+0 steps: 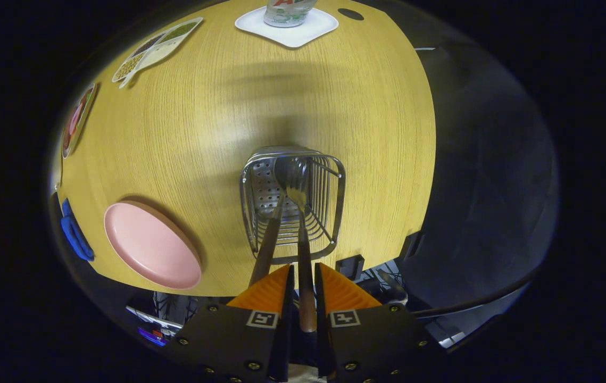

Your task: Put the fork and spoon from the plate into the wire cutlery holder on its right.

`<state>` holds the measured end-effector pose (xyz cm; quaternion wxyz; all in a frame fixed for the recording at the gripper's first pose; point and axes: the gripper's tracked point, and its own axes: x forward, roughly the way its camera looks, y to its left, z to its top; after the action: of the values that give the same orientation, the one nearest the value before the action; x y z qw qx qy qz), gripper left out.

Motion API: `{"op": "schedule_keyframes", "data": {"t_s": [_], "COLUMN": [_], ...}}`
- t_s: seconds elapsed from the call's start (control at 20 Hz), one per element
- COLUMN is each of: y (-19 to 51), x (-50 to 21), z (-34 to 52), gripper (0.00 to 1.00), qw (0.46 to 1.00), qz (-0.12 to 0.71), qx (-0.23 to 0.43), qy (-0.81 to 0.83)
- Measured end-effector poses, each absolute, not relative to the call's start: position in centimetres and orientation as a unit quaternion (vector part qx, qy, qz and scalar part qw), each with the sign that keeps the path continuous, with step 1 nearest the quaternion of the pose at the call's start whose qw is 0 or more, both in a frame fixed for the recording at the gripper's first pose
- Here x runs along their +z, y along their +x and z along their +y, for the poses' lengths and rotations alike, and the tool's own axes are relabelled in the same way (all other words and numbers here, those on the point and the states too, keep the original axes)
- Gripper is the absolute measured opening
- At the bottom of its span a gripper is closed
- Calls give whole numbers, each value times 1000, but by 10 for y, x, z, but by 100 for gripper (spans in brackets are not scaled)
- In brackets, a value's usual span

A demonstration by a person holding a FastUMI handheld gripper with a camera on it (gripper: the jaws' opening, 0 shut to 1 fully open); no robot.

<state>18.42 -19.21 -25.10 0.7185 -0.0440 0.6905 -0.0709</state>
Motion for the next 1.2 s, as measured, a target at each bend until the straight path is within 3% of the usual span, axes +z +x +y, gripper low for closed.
{"op": "schedule_keyframes", "data": {"t_s": [0.55, 0.85, 1.2], "y": [184, 217, 203], "x": [-201, -136, -48], "z": [-181, -161, -128], "gripper": [21, 21, 21], "qw": [800, 916, 979], "qz": [594, 387, 192], "qx": [-88, -90, -73], "qy": [11, 59, 17]}}
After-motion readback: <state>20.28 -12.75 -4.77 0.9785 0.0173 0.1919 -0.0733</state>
